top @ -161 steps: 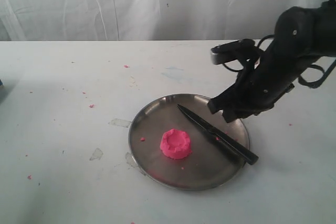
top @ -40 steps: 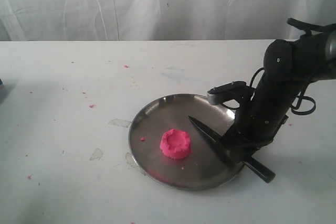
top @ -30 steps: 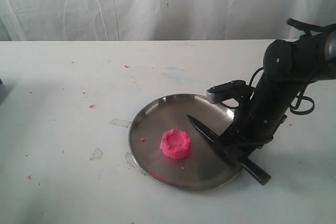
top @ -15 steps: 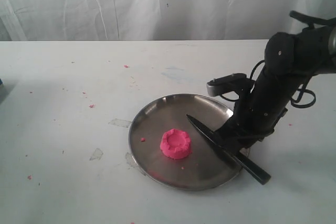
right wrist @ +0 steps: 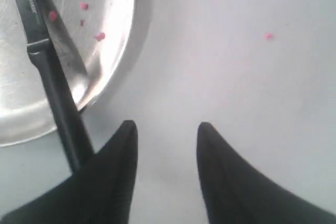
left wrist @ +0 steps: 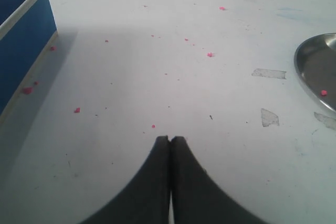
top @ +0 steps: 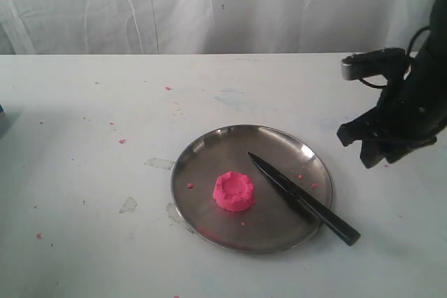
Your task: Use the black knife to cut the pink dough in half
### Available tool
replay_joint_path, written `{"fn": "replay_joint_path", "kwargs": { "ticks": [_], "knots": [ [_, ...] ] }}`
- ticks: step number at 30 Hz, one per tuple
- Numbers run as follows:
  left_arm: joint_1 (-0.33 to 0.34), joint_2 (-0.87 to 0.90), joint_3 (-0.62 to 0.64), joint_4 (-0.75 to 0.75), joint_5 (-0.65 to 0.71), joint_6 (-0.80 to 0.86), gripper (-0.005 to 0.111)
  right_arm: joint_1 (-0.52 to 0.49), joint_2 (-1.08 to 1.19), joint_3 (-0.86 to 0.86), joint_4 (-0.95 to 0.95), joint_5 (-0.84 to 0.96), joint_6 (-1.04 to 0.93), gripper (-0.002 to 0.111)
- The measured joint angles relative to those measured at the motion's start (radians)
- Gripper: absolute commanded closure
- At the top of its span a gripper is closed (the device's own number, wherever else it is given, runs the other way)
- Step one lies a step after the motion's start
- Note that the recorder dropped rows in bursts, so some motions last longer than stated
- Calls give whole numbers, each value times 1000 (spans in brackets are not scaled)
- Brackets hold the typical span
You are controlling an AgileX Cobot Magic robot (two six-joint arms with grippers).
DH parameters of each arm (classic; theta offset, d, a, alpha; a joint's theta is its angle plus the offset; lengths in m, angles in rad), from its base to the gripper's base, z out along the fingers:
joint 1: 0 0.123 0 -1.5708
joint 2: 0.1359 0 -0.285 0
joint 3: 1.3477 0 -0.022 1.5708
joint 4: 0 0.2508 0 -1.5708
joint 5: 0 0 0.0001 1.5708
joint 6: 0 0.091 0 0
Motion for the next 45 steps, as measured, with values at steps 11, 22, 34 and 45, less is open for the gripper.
{"fn": "replay_joint_path", "kwargs": {
  "ticks": [11,22,34,45],
  "knots": [
    [0,0,0,0,0,0,107,-244,148,0,565,264,-499,73],
    [0,0,0,0,0,0,107,-261,275,65,574,270,-544,66],
    [0,0,0,0,0,0,107,-261,386,67,660,268,-607,66],
    [0,0,0,0,0,0,107,-261,397,96,673,268,-645,79]
  ]
}}
